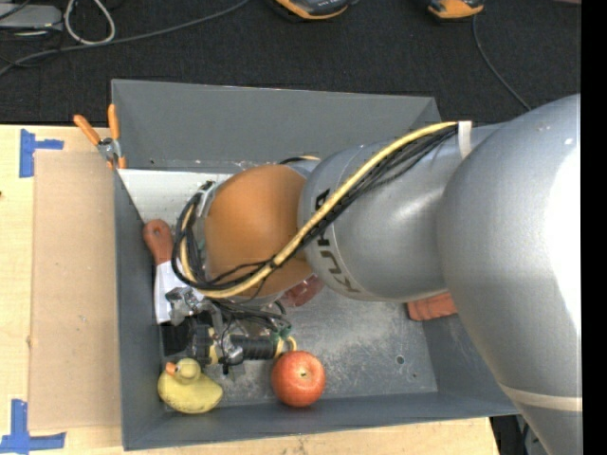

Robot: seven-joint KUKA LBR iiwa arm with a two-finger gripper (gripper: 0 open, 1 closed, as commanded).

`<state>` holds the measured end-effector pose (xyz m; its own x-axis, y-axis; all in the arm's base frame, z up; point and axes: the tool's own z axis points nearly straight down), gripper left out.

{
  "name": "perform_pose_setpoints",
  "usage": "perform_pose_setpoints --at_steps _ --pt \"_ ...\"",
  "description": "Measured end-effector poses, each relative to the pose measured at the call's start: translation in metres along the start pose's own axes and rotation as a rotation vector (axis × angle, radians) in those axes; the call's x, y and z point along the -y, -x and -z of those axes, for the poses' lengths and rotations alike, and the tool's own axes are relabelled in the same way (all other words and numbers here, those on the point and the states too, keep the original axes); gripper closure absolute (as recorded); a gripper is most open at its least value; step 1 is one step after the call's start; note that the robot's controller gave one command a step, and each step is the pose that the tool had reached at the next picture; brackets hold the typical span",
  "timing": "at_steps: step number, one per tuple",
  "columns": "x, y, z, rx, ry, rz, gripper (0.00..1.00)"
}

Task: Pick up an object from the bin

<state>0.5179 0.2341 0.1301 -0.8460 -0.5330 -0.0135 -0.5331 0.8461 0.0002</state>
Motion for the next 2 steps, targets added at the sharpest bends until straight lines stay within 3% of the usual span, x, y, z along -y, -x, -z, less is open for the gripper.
perform_pose_setpoints --at_steps 1,2 --pt "0.0158 0.0250 0.0007 -0.007 0.002 0.021 1.00" --pt "0.0159 0.0249 0.0006 -0.007 0.002 0.019 1.00"
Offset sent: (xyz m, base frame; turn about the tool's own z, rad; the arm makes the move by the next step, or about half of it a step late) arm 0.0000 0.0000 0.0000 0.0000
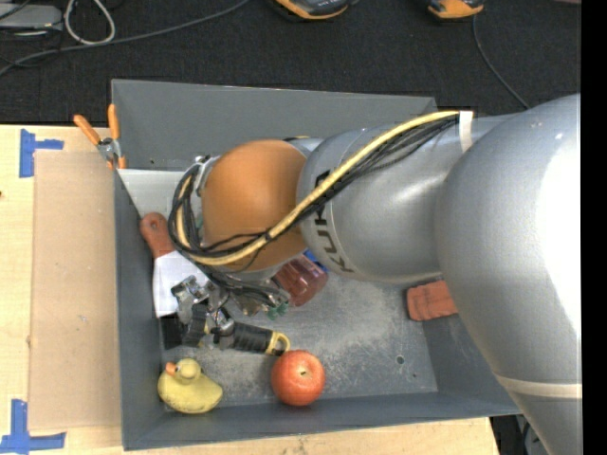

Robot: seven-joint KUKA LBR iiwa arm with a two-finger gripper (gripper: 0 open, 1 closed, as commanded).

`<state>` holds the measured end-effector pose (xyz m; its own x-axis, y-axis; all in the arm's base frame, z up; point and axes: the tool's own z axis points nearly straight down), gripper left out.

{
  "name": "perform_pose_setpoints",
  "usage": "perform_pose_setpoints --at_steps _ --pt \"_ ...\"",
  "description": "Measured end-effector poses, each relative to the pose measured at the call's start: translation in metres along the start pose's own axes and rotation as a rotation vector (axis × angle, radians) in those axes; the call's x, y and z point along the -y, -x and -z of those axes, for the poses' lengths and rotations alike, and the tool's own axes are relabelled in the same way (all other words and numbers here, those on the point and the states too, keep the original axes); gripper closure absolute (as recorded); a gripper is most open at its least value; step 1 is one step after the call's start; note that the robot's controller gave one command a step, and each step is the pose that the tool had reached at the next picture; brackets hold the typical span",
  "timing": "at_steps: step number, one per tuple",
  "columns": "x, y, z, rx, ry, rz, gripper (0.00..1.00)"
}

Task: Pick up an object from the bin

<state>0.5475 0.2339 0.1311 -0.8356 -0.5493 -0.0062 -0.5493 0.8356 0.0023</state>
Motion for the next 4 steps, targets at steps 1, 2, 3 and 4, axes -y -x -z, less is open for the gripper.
perform_pose_setpoints --at_steps 1,2,3,4 --pt "0.020 -0.021 -0.052 0.001 0.009 -0.046 1.00" --pt "0.019 -0.025 -0.061 0.005 0.002 -0.044 1.00" --pt "-0.010 -0.018 -0.061 0.005 0.007 0.057 1.00" --pt "-0.012 -0.074 -0.060 0.010 0.002 0.164 1.00"
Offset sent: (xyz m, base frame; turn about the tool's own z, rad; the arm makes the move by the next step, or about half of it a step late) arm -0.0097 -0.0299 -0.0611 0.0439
